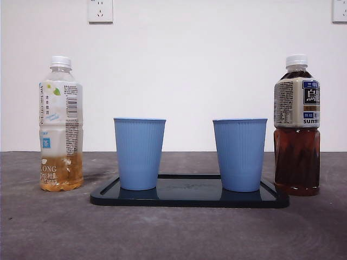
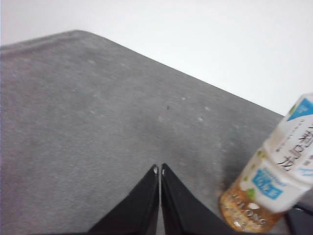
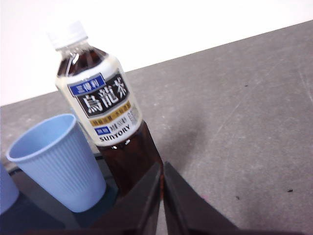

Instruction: Pour the drink into the cup

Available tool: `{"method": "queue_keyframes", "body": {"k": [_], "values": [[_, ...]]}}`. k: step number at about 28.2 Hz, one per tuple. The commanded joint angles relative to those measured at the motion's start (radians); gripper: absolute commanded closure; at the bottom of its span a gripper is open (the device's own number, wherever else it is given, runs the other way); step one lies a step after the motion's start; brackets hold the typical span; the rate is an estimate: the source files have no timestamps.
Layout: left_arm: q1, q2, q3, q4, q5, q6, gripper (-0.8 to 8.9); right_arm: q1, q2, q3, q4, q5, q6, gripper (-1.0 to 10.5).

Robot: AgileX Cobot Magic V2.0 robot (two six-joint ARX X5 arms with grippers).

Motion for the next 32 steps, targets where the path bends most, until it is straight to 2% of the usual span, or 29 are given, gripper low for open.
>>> {"method": "queue_keyframes", "body": {"k": [1,8,12,18,25,30,32], "values": [[0.002,0.006,0.069,0.007,0.018,-0.027,8.06,-0.001,-0.001,0.064,0.016,0.001,0.032,9.4],[0.002,0.092,0.287,-0.098,0.026,-0.018,8.06,-0.001,0.056,0.217,-0.023,-0.001,0.031,9.4],[0.002,0.172,0.409,-0.158,0.083,0.022,8.06,-0.001,0.121,0.314,-0.059,-0.024,0.014,9.4],[0.002,0.303,0.566,-0.288,0.232,0.114,8.06,-0.001,0.237,0.466,-0.163,-0.135,-0.027,9.4],[0.000,0.438,0.704,-0.492,0.448,0.237,8.07,-0.001,0.359,0.613,-0.358,-0.277,-0.130,9.4],[0.000,0.480,0.749,-0.600,0.541,0.306,8.07,0.000,0.398,0.658,-0.490,-0.316,-0.195,9.4],[-0.001,0.481,0.749,-0.621,0.552,0.313,8.07,0.000,0.400,0.660,-0.525,-0.315,-0.208,9.0]]}}
